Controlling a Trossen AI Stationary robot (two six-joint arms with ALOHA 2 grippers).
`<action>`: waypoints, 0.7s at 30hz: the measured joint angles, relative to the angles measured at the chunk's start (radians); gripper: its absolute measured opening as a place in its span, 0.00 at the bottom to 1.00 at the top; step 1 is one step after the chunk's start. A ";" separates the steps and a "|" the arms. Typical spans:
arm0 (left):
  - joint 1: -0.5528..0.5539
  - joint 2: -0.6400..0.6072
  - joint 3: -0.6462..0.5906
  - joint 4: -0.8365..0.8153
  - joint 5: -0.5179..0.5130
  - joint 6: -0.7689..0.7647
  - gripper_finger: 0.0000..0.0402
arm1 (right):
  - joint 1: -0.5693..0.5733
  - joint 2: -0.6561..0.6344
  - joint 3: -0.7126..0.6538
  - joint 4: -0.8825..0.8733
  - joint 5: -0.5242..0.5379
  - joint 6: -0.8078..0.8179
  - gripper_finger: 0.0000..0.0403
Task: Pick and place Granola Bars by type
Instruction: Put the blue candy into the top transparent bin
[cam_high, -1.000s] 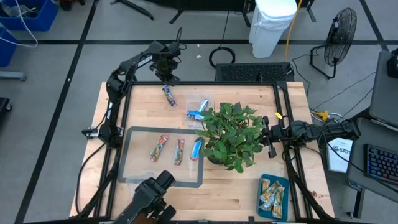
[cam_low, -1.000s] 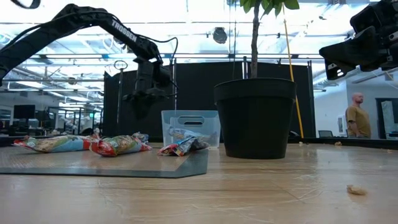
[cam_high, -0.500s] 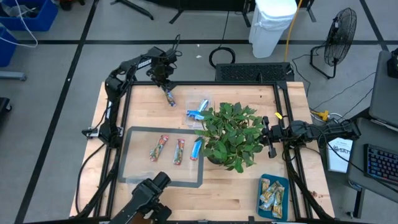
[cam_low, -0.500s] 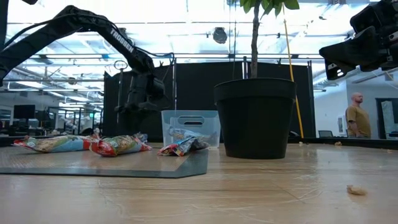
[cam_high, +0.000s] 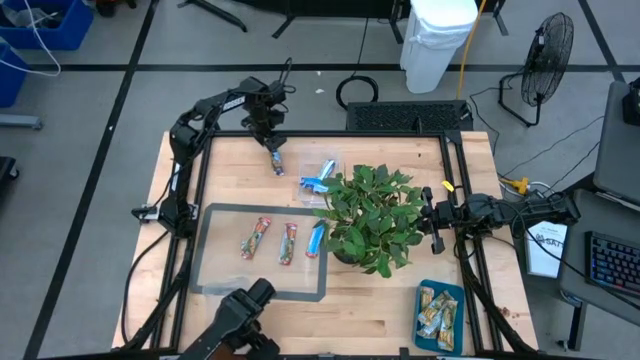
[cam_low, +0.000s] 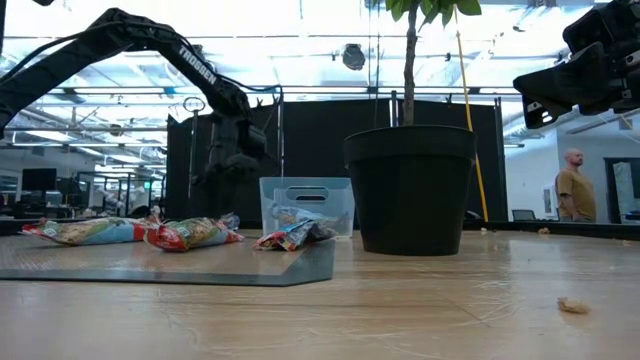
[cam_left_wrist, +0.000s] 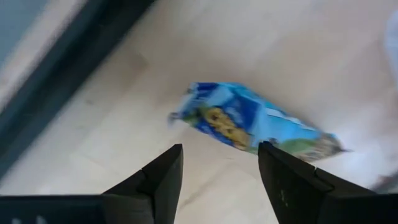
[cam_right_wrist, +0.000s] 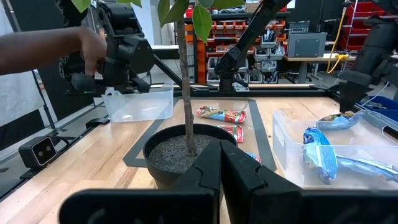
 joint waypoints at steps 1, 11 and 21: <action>0.000 0.000 0.000 -0.006 0.021 -0.004 0.52 | 0.000 0.000 0.000 0.000 0.000 0.000 0.00; -0.003 0.000 0.000 0.005 0.040 -0.100 0.52 | 0.000 0.000 0.000 0.000 0.000 0.000 0.00; -0.017 0.000 0.000 -0.002 0.061 -0.194 0.45 | 0.000 0.000 0.000 0.000 0.000 0.000 0.00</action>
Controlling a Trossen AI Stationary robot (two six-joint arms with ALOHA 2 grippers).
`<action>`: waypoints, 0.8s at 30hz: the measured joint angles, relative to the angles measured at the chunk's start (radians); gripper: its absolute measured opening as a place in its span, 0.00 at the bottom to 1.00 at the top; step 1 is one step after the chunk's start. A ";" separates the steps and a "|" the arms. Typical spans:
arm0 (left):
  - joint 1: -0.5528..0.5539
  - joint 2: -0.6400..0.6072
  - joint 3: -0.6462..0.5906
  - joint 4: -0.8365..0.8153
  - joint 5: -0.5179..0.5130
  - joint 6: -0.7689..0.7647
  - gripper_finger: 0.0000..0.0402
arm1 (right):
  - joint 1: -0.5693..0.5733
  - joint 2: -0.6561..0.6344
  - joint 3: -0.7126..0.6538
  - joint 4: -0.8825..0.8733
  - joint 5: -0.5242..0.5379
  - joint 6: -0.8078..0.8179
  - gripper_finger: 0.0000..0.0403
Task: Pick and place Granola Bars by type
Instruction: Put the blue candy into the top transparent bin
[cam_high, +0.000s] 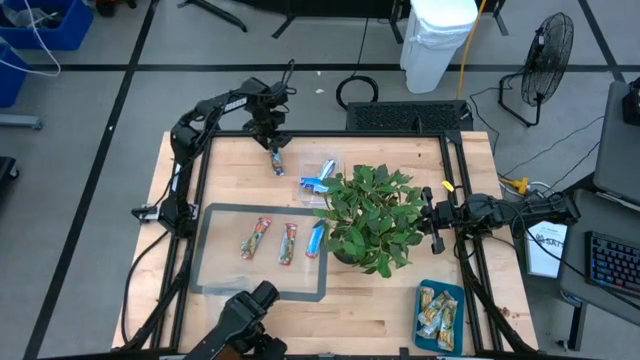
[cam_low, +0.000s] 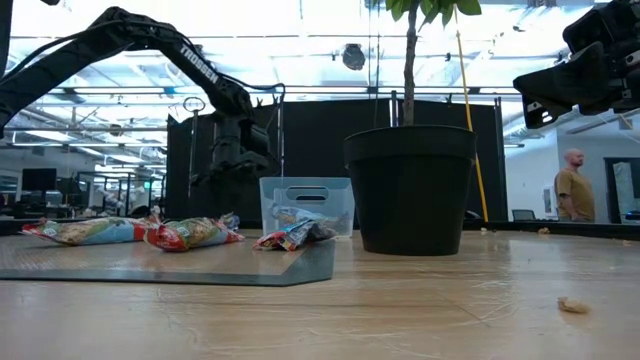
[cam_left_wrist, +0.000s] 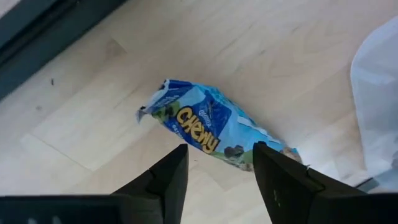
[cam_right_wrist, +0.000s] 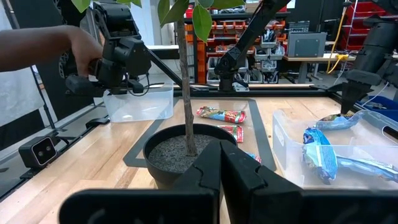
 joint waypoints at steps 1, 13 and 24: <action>-0.002 0.000 -0.001 -0.001 0.005 -0.005 0.44 | 0.000 0.000 0.000 0.000 0.000 0.000 0.00; -0.016 0.000 -0.034 -0.031 -0.039 -0.008 0.32 | 0.000 0.000 0.000 0.000 0.000 0.000 0.00; -0.017 0.000 -0.034 0.000 -0.021 -0.028 0.29 | 0.000 0.000 0.000 0.000 0.000 0.000 0.00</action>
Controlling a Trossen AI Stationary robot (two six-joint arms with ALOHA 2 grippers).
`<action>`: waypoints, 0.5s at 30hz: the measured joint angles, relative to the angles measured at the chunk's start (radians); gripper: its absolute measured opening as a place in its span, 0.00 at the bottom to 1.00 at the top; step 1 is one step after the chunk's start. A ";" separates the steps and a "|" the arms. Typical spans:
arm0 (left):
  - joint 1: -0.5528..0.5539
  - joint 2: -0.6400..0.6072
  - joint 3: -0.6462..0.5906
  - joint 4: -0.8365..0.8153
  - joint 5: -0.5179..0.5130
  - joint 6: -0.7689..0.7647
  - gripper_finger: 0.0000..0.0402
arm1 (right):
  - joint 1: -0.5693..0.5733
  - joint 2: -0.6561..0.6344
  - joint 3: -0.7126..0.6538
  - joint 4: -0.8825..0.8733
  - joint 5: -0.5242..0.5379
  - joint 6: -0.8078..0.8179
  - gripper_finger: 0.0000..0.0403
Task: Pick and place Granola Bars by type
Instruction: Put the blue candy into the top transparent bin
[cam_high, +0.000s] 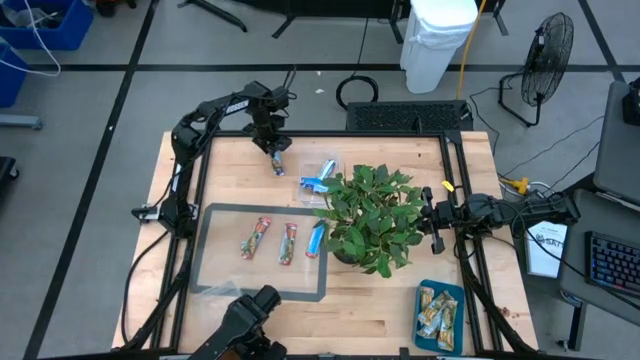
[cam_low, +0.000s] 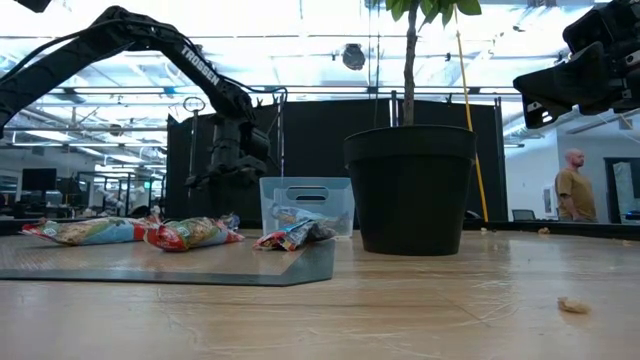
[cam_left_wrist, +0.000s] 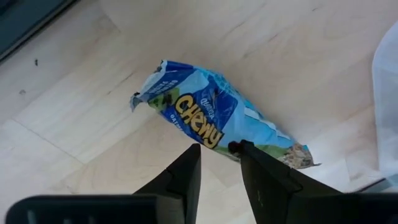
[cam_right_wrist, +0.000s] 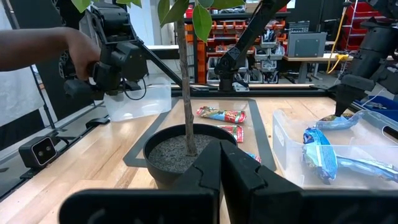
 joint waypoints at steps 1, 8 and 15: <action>0.000 0.000 0.000 0.000 0.000 0.000 0.29 | 0.000 0.000 0.000 0.000 0.000 0.000 0.00; 0.000 0.000 0.000 0.040 0.028 0.003 0.29 | 0.000 0.000 0.000 0.000 0.000 0.000 0.00; 0.000 0.000 0.000 0.040 0.035 0.010 0.23 | 0.000 0.000 0.000 0.000 0.000 0.000 0.00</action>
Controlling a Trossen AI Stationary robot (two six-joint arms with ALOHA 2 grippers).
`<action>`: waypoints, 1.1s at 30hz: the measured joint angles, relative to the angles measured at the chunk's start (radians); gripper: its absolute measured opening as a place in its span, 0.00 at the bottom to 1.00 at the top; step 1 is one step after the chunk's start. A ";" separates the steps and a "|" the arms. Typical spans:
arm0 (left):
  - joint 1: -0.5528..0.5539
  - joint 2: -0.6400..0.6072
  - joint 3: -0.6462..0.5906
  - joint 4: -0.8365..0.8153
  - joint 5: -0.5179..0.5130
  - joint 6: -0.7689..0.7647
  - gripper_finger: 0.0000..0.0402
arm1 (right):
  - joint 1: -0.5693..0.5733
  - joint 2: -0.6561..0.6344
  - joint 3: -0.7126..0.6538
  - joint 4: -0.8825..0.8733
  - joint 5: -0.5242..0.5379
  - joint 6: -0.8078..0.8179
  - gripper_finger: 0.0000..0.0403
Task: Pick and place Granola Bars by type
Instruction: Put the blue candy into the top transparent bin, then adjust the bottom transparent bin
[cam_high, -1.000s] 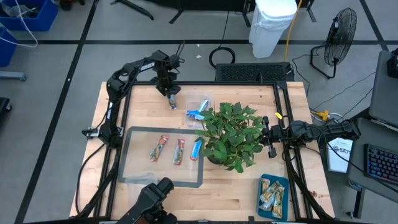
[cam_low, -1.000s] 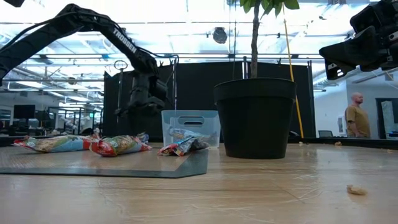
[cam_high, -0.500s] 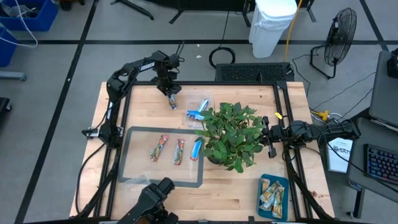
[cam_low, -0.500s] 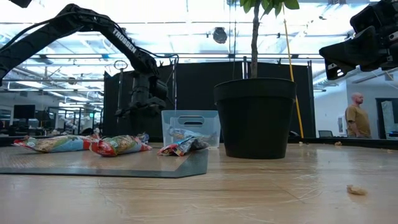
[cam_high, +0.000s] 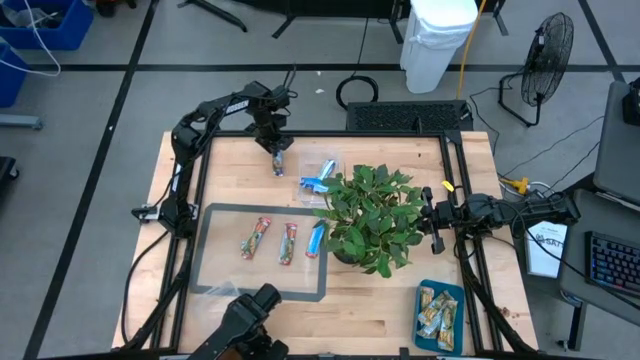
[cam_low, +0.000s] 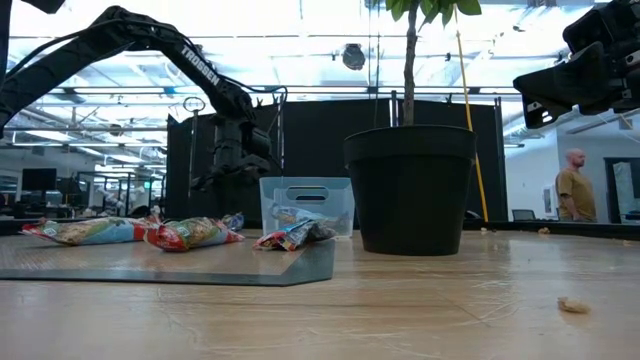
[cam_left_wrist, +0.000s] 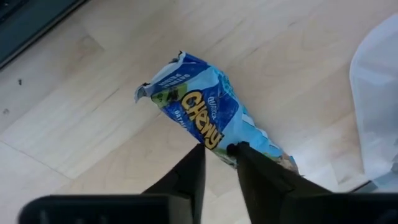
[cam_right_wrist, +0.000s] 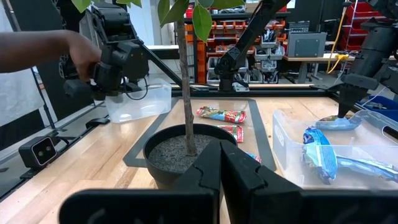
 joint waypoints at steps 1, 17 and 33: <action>0.000 0.000 0.000 0.000 -0.001 0.006 0.20 | 0.000 0.000 0.000 0.000 0.000 0.000 0.00; 0.000 0.000 0.035 0.041 -0.002 0.101 0.01 | 0.000 0.000 0.000 0.000 0.000 0.000 0.00; -0.083 0.000 0.403 -0.201 -0.054 0.173 0.00 | 0.000 0.000 0.000 0.000 0.000 0.000 0.00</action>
